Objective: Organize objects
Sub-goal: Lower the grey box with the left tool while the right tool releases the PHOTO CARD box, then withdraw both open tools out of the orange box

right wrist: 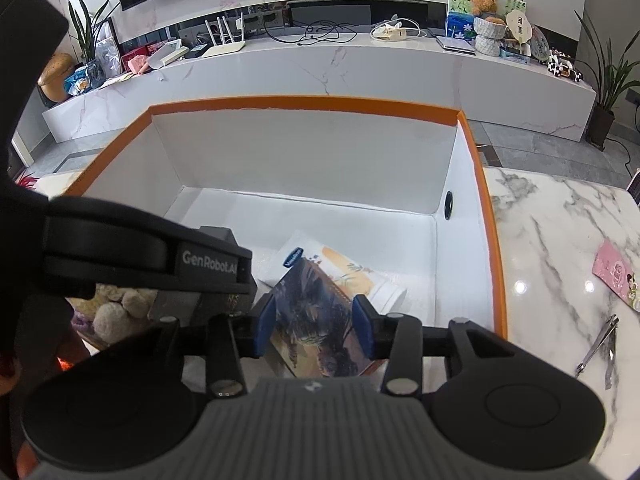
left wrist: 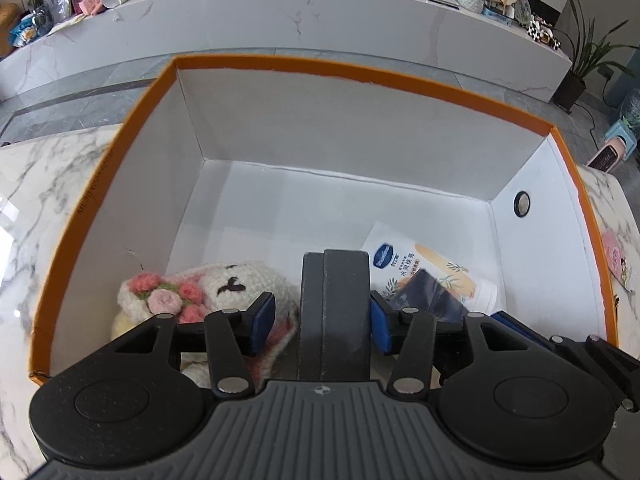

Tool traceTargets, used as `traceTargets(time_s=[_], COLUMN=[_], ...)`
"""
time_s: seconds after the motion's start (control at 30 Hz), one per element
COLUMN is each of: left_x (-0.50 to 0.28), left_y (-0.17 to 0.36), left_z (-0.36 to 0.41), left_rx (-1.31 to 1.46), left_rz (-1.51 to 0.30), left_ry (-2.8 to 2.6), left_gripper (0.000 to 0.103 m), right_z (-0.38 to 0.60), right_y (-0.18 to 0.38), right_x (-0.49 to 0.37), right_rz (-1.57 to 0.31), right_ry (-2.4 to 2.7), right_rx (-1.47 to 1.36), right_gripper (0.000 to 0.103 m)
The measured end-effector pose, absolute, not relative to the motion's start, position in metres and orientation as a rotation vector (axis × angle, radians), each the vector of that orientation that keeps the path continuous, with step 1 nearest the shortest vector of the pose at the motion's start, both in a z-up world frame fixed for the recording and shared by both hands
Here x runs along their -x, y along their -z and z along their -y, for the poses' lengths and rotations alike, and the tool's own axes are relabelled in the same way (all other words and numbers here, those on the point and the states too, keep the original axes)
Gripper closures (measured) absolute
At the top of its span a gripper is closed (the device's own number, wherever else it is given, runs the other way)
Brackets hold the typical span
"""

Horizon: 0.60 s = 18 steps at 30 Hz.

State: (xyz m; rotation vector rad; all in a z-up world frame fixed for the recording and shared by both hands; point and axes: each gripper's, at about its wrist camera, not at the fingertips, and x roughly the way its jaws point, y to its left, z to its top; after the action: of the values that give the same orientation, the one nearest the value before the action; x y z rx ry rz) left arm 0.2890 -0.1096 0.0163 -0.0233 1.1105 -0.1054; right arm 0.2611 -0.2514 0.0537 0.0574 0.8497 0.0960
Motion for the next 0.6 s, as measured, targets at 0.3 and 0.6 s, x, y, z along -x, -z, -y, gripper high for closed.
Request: traceTargets(time_s=[0.3, 0.6], left_x=[-0.285, -0.276], left_y=[-0.027, -0.042], left_z=[0.107, 0.109], left_rx=[0.032, 0.025], left_rz=[-1.080, -1.052], left_ry=[0.091, 0.089], left_gripper=[0.045, 0.045], right_z=[0.249, 0.249], right_y=[-0.058, -0.071], right_x=[-0.257, -0.246], right_rz=[-0.835, -0.808], right_ry=[-0.098, -0.096], right_rx=[-0.050, -0.039], right_gripper=[0.053, 0.049])
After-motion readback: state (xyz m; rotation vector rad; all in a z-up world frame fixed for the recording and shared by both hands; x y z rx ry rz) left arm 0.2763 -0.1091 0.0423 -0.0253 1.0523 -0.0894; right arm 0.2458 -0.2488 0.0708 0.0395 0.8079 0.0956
